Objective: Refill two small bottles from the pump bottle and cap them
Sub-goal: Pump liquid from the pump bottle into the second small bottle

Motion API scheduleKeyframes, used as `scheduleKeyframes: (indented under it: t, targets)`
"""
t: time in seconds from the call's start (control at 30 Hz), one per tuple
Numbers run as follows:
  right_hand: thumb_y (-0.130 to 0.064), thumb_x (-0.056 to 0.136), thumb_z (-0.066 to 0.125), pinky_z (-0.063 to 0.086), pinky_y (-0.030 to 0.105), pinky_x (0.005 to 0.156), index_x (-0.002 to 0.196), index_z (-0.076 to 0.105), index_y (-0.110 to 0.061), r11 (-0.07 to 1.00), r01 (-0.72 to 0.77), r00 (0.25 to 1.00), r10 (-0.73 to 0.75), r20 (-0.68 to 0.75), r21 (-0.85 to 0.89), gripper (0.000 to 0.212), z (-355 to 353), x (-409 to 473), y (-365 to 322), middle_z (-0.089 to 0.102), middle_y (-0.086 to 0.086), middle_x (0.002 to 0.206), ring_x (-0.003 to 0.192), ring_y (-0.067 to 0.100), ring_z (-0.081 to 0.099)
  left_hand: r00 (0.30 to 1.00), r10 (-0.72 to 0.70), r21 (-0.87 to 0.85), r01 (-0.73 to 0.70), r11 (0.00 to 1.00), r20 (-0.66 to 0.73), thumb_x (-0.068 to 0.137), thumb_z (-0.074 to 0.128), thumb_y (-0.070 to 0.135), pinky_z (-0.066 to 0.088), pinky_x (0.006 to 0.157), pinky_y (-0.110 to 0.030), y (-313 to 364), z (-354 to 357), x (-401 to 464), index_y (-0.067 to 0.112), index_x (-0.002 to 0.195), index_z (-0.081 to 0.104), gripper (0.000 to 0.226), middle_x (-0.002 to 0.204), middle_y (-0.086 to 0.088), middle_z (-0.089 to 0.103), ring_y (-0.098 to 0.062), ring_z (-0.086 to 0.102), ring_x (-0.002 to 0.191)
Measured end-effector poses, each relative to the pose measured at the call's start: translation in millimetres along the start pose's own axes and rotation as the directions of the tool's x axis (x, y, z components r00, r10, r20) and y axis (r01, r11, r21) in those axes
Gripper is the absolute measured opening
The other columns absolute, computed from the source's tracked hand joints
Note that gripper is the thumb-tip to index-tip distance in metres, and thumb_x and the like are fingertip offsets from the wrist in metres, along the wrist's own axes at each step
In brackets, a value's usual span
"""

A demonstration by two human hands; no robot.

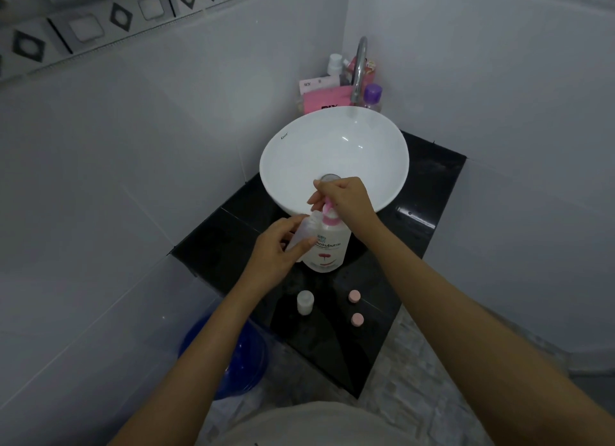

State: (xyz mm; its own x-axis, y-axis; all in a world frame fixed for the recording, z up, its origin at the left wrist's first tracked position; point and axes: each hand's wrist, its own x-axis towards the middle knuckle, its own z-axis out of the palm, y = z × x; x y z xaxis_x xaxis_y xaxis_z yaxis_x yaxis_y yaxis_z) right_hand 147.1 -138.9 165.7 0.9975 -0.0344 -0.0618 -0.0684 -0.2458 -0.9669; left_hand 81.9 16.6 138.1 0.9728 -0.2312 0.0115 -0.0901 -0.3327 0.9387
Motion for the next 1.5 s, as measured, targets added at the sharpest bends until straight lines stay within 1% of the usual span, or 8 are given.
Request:
scheduleKeyframes:
  t: [0.27,0.47,0.57,0.77,0.93,1.1,1.23,1.5]
  targets:
    - [-0.021,0.091,0.055,0.054,0.042,0.080,0.056,0.071,-0.014,0.999,0.002,0.998,0.001,-0.065,0.050,0.039,5,4,8,0.067,0.007,0.057,0.064,0.022,0.063,0.998,0.070,0.011,-0.070,0.998,-0.004,0.089,0.059,0.030,0.043,0.074,-0.002,11,-3,1,0.039,0.123,0.051,0.036,0.101,0.018,0.054,0.015,0.053,0.092]
    - [-0.023,0.093,0.052,0.046,0.023,0.052,0.062,0.070,-0.007,0.997,-0.037,0.995,0.043,-0.095,0.068,0.039,9,0,4,0.065,0.005,0.058,0.062,0.016,0.059,0.996,0.088,0.037,-0.087,0.995,-0.011,0.090,0.058,0.027,0.038,0.071,0.002,15,-3,4,0.024,0.130,0.054,0.040,0.096,0.019,0.050,0.015,0.051,0.088]
    - [-0.022,0.091,0.056,0.049,0.025,0.058,0.062,0.070,-0.006,0.990,-0.094,0.995,0.097,-0.028,0.108,0.036,6,0,1,0.066,-0.001,0.052,0.059,0.013,0.060,0.995,0.100,0.062,-0.099,0.993,-0.011,0.091,0.057,0.029,0.038,0.071,0.002,18,-1,5,0.028,0.130,0.054,0.039,0.095,0.020,0.050,0.011,0.052,0.089]
    - [-0.023,0.090,0.058,0.052,0.034,0.074,0.080,0.072,0.003,0.991,-0.014,0.980,-0.014,0.201,0.136,0.031,-15,10,-4,0.069,0.019,0.074,0.070,0.026,0.063,0.995,0.098,0.087,-0.097,0.991,-0.009,0.090,0.057,0.032,0.037,0.071,0.000,18,-2,7,0.030,0.129,0.054,0.039,0.094,0.020,0.048,0.004,0.051,0.089]
    - [-0.021,0.094,0.054,0.050,0.020,0.068,0.071,0.073,0.000,0.999,-0.013,0.994,0.008,0.112,0.044,0.036,-3,4,-1,0.069,0.002,0.062,0.062,0.009,0.063,0.997,0.083,0.050,-0.082,0.995,-0.008,0.091,0.056,0.032,0.036,0.072,0.003,18,-2,8,0.026,0.130,0.055,0.040,0.094,0.020,0.049,0.012,0.051,0.089]
    - [-0.020,0.094,0.052,0.046,0.013,0.059,0.073,0.073,0.002,0.995,-0.031,0.999,0.027,0.043,0.093,0.037,1,1,1,0.070,0.008,0.068,0.064,0.009,0.062,0.998,0.056,0.035,-0.055,0.998,-0.023,0.090,0.057,0.033,0.038,0.073,0.000,13,-1,9,0.027,0.131,0.053,0.042,0.096,0.014,0.051,0.012,0.051,0.087]
    - [-0.022,0.094,0.051,0.043,0.024,0.055,0.075,0.075,0.001,0.997,-0.034,0.999,0.035,-0.022,0.071,0.038,8,-2,13,0.067,0.024,0.078,0.065,0.016,0.054,0.999,0.037,0.049,-0.036,0.998,-0.021,0.090,0.059,0.027,0.038,0.069,0.000,8,0,10,0.022,0.126,0.057,0.037,0.092,0.012,0.050,0.014,0.051,0.082]
    - [-0.024,0.094,0.053,0.048,0.024,0.071,0.076,0.075,-0.001,0.999,-0.014,0.999,0.012,0.034,0.046,0.036,2,4,2,0.074,0.012,0.078,0.073,0.015,0.063,0.998,0.016,-0.017,-0.017,1.000,-0.062,0.085,0.065,0.023,0.042,0.067,-0.004,9,-2,10,0.017,0.118,0.063,0.033,0.091,0.007,0.058,0.009,0.055,0.078]
